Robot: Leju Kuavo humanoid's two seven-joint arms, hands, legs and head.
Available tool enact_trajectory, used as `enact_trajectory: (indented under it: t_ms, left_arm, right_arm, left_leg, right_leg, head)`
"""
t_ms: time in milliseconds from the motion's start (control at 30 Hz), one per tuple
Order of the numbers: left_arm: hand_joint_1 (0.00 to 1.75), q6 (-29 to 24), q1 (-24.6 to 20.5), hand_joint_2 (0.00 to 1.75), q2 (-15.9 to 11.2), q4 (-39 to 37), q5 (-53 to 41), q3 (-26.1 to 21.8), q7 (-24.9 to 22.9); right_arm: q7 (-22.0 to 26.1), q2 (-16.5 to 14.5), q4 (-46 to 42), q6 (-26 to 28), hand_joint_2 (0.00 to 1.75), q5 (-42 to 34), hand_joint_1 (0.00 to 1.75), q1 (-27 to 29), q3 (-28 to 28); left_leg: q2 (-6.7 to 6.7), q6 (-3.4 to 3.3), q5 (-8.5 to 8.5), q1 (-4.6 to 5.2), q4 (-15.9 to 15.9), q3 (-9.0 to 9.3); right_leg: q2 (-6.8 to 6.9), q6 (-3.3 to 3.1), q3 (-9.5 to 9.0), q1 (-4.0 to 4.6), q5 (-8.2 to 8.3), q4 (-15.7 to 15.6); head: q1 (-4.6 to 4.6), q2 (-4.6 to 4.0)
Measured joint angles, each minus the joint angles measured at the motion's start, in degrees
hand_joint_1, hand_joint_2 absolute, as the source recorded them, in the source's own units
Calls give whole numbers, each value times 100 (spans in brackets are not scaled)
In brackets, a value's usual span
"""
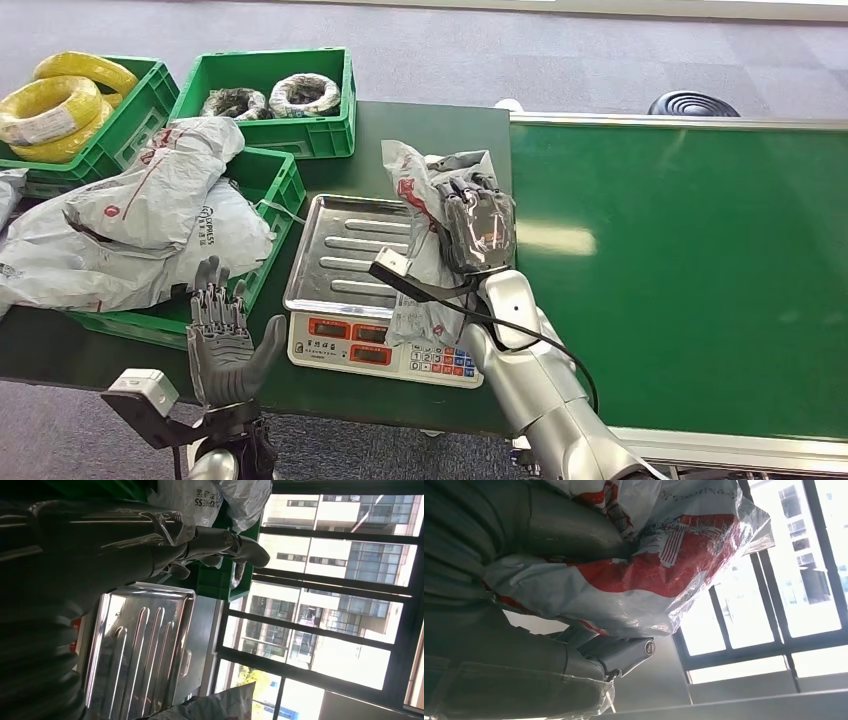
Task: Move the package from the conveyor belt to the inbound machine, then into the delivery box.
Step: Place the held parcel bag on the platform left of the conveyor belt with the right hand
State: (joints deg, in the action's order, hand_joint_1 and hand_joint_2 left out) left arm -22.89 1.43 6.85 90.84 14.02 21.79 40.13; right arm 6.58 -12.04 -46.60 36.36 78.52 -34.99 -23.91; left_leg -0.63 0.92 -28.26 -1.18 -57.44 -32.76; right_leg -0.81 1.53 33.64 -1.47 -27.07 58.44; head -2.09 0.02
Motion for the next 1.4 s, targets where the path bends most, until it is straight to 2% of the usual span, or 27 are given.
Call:
enact_trajectory:
  t_ms: [67,100,200,233,467,600,767,933,1000,1067,1167,1233,1400]
  left_arm:
    - [0,-19,-8,175,2,0,-11,1,-1]
    - [0,-28,-13,175,2,0,-14,1,-1]
    - [0,-56,-40,175,2,0,-21,1,1]
    - [0,-61,-51,175,2,0,-22,1,2]
    - [0,-80,-65,175,4,2,-36,-5,-1]
    - [0,-80,-49,175,4,2,-68,-8,1]
    - [0,-81,-40,175,7,2,-87,-8,1]
    - [0,-85,-39,175,8,2,-91,-8,1]
    - [0,-84,-40,175,8,2,-91,-7,1]
    - [0,-80,-40,175,10,-4,-96,0,-1]
    - [0,-76,-41,175,23,-39,-121,13,-1]
    - [0,-74,-40,175,44,-52,-149,14,0]
    - [0,-72,-57,175,95,-78,-245,-1,0]
  right_arm:
    - [-8,-38,139,7,175,6,175,-33,81]
    - [-14,-54,189,5,175,4,164,-50,116]
    - [-85,-87,307,-16,175,-9,33,-98,220]
    - [-124,-96,353,-27,175,-16,0,-117,255]
    - [-218,-177,587,202,175,-7,0,-33,494]
    - [-155,-199,-173,308,0,395,0,410,742]
    - [20,-261,-1391,337,0,567,0,837,1126]
    - [43,-282,-1901,337,0,591,0,1011,1271]
    - [196,-294,-2062,337,0,488,0,1064,1319]
    - [914,-384,-2657,341,0,-60,0,1225,1538]
    - [2354,-576,-4011,345,0,-1613,0,1417,2152]
    - [2695,-634,-4706,343,0,-2190,0,1528,2435]
    - [3060,-727,-5920,338,0,-2714,0,1728,2801]
  left_leg:
    - [0,0,0,0,0,-1]
    - [0,0,0,0,0,-2]
    - [0,0,-1,0,0,-2]
    - [0,0,-1,0,0,-2]
    - [0,0,0,0,0,-1]
    - [-2,0,-1,0,0,-5]
    - [1,-2,-3,1,0,-7]
    - [1,-1,-1,0,0,-2]
    - [1,0,0,0,-2,1]
    - [-9,0,1,0,-4,-5]
    - [-18,-2,-1,1,-3,-15]
    - [-8,-4,-4,3,-2,-16]
    - [0,-6,-8,6,-2,-11]
  right_leg:
    - [0,0,1,0,0,0]
    - [0,0,1,0,0,0]
    - [0,0,2,0,0,-1]
    - [0,0,2,0,0,-1]
    - [0,0,3,0,0,-1]
    - [1,0,5,0,-1,-1]
    - [0,0,7,0,-1,-2]
    - [0,-1,4,0,0,-2]
    - [1,-1,5,0,1,-1]
    - [10,0,9,0,1,-1]
    - [18,0,12,-1,-2,-2]
    - [12,0,12,-3,-2,-4]
    - [3,0,13,-6,-1,-8]
  head:
    - [1,0]
    - [1,0]
    - [-1,0]
    - [-1,0]
    - [-1,0]
    - [0,0]
    - [1,0]
    - [1,0]
    - [0,0]
    - [-1,0]
    - [1,0]
    - [2,0]
    - [1,0]
